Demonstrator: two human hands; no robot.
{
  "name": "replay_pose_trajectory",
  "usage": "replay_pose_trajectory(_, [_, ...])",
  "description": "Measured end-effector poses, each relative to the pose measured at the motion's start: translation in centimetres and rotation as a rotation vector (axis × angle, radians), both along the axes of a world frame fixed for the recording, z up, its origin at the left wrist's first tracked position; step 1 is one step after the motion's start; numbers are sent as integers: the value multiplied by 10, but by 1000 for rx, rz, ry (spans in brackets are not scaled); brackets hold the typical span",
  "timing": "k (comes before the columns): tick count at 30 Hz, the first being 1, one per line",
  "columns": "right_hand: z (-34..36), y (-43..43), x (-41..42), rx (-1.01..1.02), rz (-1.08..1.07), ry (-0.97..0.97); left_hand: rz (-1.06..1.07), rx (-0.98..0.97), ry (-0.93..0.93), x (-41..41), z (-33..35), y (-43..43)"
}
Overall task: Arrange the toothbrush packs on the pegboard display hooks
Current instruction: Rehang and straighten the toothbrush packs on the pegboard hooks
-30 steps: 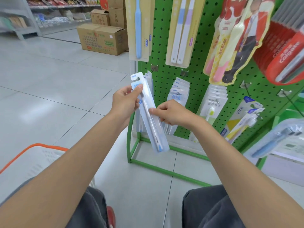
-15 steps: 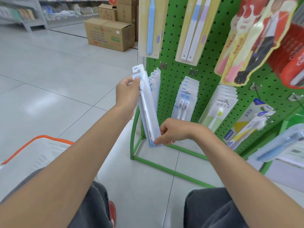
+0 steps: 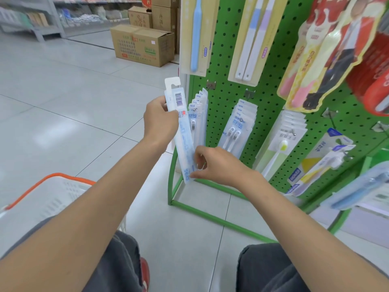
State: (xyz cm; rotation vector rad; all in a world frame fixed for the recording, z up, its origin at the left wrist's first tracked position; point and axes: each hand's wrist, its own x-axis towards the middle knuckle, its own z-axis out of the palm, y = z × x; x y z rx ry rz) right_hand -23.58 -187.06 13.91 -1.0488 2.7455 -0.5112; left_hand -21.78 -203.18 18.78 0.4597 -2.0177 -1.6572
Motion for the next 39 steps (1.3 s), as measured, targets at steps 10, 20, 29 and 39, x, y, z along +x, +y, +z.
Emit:
replay_pose_trajectory(10, [15,7,-6,-124,-65,-124,-358,331,-178,6,4,-6])
replay_pose_trajectory(20, [32,16,-17,-421,-200,-47,-662,422,-291,5,-4,0])
replay_pose_trajectory(29, [45,18,-17,-770,-271,-16,-750,415,-304,6,-7,8])
replay_pose_trajectory(39, [50,16,-13,-808,-279,-295,-628,305,-144,3,-14,10])
